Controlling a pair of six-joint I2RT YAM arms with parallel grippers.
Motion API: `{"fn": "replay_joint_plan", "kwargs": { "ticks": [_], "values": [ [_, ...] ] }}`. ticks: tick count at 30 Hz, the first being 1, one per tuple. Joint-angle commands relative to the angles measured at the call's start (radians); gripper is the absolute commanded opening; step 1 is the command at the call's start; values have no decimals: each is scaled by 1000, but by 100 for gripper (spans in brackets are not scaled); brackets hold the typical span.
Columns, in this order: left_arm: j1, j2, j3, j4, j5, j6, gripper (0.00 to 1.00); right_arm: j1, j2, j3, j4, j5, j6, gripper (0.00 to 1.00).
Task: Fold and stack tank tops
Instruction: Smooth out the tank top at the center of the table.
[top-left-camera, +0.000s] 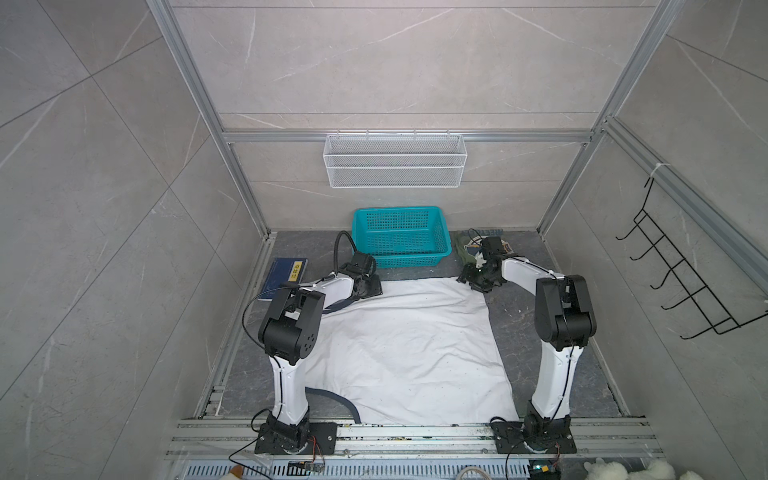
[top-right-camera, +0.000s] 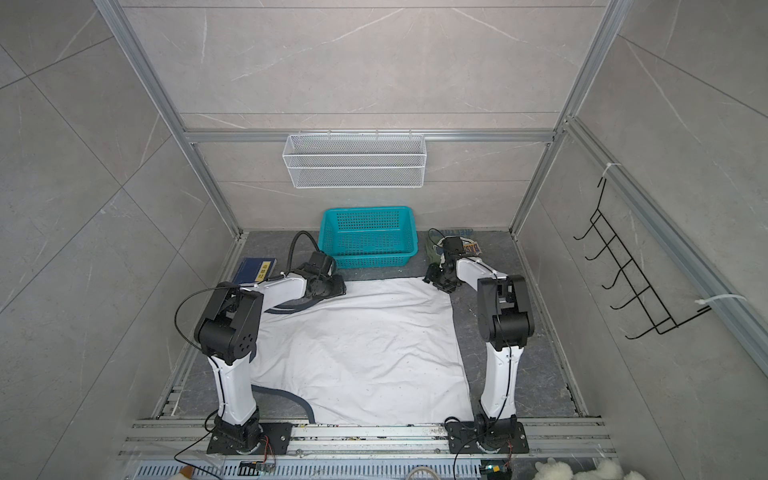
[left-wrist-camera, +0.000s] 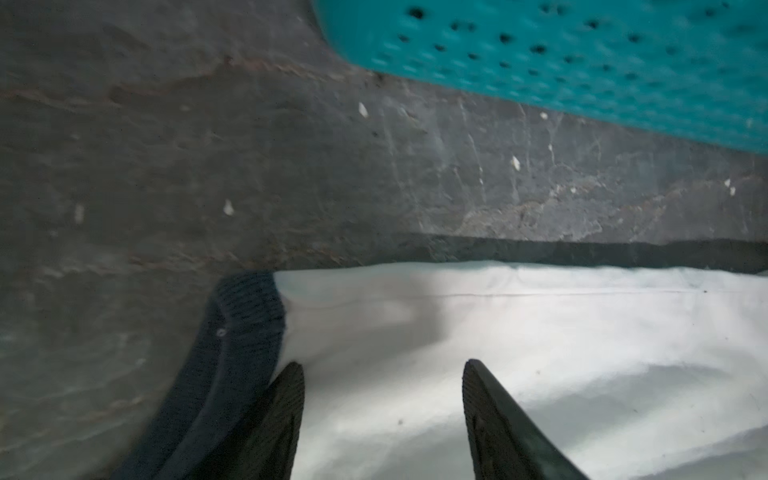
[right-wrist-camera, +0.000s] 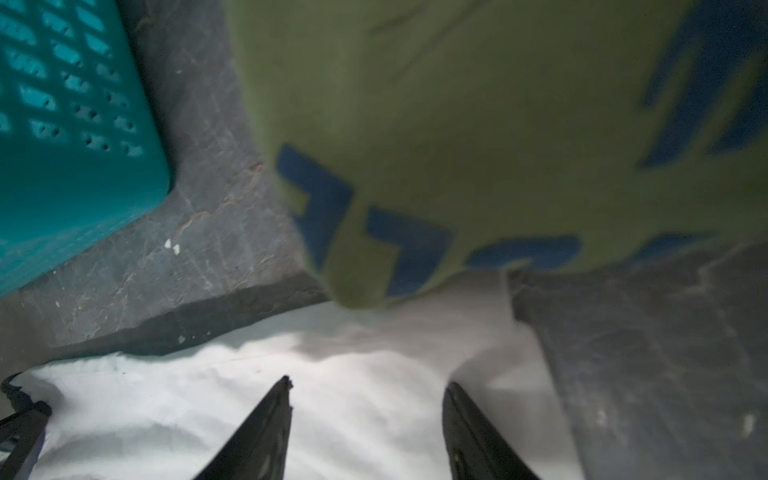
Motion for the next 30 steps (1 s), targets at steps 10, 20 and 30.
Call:
{"fn": "replay_joint_plan", "kwargs": {
  "ticks": [10, 20, 30],
  "values": [
    [27, -64, 37, -68, -34, 72, 63, 4, -45, 6, -12, -12, -6, 59],
    [23, -240, -184, 168, -51, 25, 69, 5, -164, -90, 76, 28, -26, 61],
    [64, -121, -199, 329, -71, -72, 65, -12, -98, -91, 165, 19, 8, 61]
  ]
}}
